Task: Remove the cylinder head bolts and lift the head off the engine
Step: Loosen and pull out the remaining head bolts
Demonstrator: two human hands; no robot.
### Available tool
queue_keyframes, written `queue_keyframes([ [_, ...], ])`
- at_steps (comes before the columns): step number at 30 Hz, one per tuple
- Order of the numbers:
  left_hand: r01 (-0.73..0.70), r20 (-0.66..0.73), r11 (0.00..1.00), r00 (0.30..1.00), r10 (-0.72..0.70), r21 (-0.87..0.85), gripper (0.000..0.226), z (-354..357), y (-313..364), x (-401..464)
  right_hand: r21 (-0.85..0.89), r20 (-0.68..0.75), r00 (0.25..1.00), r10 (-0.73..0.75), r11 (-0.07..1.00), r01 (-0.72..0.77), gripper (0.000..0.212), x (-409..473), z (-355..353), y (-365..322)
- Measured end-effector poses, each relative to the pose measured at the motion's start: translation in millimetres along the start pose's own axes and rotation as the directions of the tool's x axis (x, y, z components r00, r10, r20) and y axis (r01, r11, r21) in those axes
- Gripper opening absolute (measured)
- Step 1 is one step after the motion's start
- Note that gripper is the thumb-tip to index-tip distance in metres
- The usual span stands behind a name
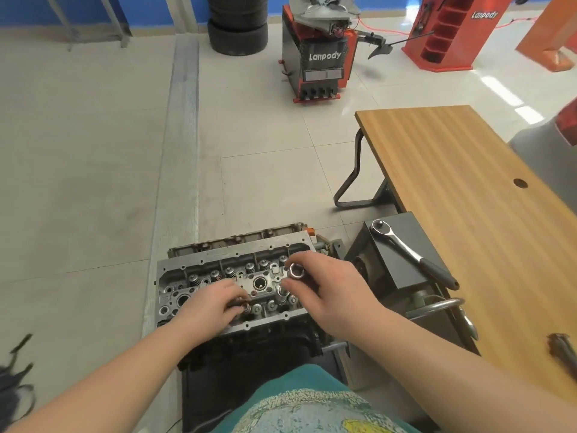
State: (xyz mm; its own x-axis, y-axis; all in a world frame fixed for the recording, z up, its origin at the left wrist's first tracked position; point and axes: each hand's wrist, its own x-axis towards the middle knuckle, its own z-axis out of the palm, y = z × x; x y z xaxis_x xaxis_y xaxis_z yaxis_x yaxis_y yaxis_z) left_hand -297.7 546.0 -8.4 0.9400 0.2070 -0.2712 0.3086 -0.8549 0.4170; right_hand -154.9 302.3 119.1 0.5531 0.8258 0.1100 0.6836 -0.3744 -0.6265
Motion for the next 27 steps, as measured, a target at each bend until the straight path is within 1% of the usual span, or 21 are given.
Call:
queue_keyframes([
  [1, 0.054, -0.025, 0.997, 0.998, -0.056, -0.046, 0.015, 0, -1, -2, -0.001, 0.008, 0.999, -0.032, 1.0, 0.032, 0.043, 3, 1, -5],
  [2, 0.103, -0.049, 0.992, 0.993, -0.107, -0.076, 0.017, 1, -2, -4, -0.004, 0.023, 0.998, -0.059, 0.998, 0.059, 0.041, 7, 3, -10],
  [4, 0.164, -0.063, 0.983, 0.983, -0.17, -0.085, 0.021, 5, -4, -7, -0.007, 0.061, 0.993, -0.102, 0.995, 0.103, 0.037, 14, 11, -18],
  [7, 0.161, -0.056, 0.985, 0.985, -0.164, -0.064, 0.015, 11, -2, -11, -0.018, 0.107, 0.985, -0.133, 0.991, 0.136, 0.036, 19, 24, -26],
  [10, 0.19, -0.096, 0.978, 0.975, -0.198, -0.08, 0.023, 19, 3, -9, -0.054, 0.13, 0.98, -0.154, 0.985, 0.162, 0.037, 20, 32, -28],
  [14, 0.248, -0.132, 0.969, 0.96, -0.247, -0.006, 0.028, 26, 13, -6, -0.074, 0.131, 0.981, -0.142, 0.986, 0.153, 0.033, 22, 35, -32],
  [17, 0.268, -0.157, 0.963, 0.95, -0.269, -0.028, 0.026, 30, 15, -5, -0.122, 0.133, 0.985, -0.111, 0.984, 0.128, 0.032, 28, 34, -42],
  [19, 0.262, -0.167, 0.964, 0.949, -0.267, -0.053, 0.024, 31, 16, -5, -0.203, 0.135, 0.983, -0.122, 0.968, 0.148, 0.038, 33, 34, -51],
  [21, 0.253, -0.169, 0.965, 0.951, -0.26, -0.065, 0.023, 31, 16, -5, -0.297, 0.158, 0.977, -0.145, 0.936, 0.187, 0.051, 39, 34, -63],
  [23, 0.253, -0.169, 0.964, 0.95, -0.263, -0.077, 0.024, 31, 16, -5, -0.356, 0.197, 0.965, -0.171, 0.905, 0.233, 0.055, 44, 35, -73],
  [25, 0.248, -0.18, 0.964, 0.948, -0.262, -0.097, 0.026, 33, 16, -6, -0.387, 0.227, 0.948, -0.222, 0.873, 0.297, 0.045, 50, 36, -82],
  [26, 0.241, -0.183, 0.965, 0.949, -0.257, -0.105, 0.027, 34, 16, -7, -0.405, 0.258, 0.937, -0.236, 0.854, 0.327, 0.038, 53, 35, -86],
  [27, 0.23, -0.185, 0.967, 0.951, -0.247, -0.111, 0.027, 35, 14, -8, -0.413, 0.308, 0.92, -0.241, 0.838, 0.358, 0.036, 55, 35, -88],
])
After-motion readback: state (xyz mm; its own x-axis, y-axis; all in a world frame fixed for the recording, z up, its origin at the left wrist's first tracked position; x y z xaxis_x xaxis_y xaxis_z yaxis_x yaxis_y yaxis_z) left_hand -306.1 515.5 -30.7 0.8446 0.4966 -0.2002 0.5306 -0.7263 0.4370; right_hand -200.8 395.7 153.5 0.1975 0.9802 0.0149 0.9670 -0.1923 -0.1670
